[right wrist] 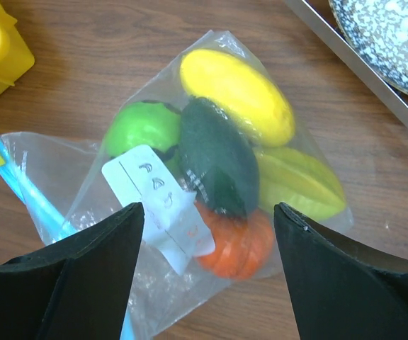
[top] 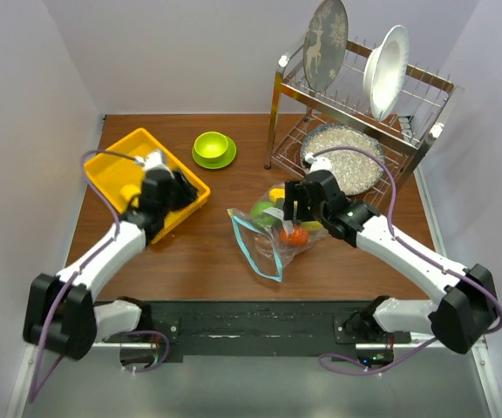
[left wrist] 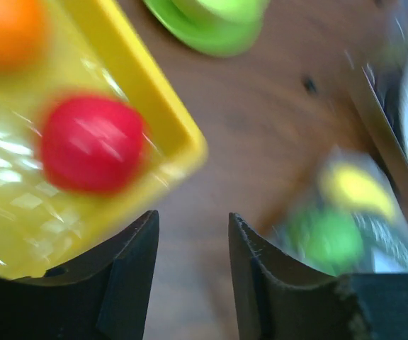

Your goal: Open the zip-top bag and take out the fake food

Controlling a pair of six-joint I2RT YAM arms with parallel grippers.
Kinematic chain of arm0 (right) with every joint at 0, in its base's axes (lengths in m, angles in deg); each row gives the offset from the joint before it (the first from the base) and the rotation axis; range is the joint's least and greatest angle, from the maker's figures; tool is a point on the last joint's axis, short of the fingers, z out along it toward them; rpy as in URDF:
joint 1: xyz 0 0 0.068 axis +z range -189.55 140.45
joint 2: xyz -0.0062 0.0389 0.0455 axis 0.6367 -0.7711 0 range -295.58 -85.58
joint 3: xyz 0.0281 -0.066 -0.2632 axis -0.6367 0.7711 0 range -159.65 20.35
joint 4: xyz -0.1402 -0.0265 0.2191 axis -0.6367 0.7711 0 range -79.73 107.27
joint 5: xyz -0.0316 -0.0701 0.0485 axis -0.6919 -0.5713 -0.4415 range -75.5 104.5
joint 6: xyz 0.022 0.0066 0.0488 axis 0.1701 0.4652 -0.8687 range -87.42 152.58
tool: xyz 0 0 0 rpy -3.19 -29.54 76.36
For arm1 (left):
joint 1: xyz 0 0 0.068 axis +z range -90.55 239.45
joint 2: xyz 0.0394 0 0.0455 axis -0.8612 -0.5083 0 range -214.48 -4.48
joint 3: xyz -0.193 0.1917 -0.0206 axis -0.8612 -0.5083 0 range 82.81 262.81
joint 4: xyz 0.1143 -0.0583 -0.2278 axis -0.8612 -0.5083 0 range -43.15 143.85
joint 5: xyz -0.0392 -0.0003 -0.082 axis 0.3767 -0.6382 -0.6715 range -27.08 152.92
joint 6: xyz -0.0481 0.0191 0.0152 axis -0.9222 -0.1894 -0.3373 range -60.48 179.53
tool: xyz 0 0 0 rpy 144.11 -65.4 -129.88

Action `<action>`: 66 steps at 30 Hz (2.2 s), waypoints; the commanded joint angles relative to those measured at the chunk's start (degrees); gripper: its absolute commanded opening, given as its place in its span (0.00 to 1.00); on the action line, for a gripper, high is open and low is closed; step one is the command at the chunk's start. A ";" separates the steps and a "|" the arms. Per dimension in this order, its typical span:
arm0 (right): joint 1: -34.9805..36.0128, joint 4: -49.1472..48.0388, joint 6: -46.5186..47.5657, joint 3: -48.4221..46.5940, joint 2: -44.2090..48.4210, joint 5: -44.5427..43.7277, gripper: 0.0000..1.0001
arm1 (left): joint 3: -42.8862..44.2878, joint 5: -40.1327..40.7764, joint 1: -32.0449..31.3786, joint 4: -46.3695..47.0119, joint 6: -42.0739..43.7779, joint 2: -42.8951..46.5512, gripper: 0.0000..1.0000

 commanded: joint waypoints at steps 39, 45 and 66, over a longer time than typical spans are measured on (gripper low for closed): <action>-3.90 -11.03 -10.39 12.20 -5.97 4.37 0.26 | -6.52 -1.72 -41.04 35.58 -9.49 -20.91 0.57; -3.81 -11.82 -9.78 12.55 -6.85 5.77 0.24 | -8.28 -1.81 -42.18 38.83 -8.26 -19.42 0.76; 3.57 -10.42 -7.57 15.71 -2.54 7.27 0.26 | -2.13 11.80 -46.58 28.21 -5.97 -23.90 0.91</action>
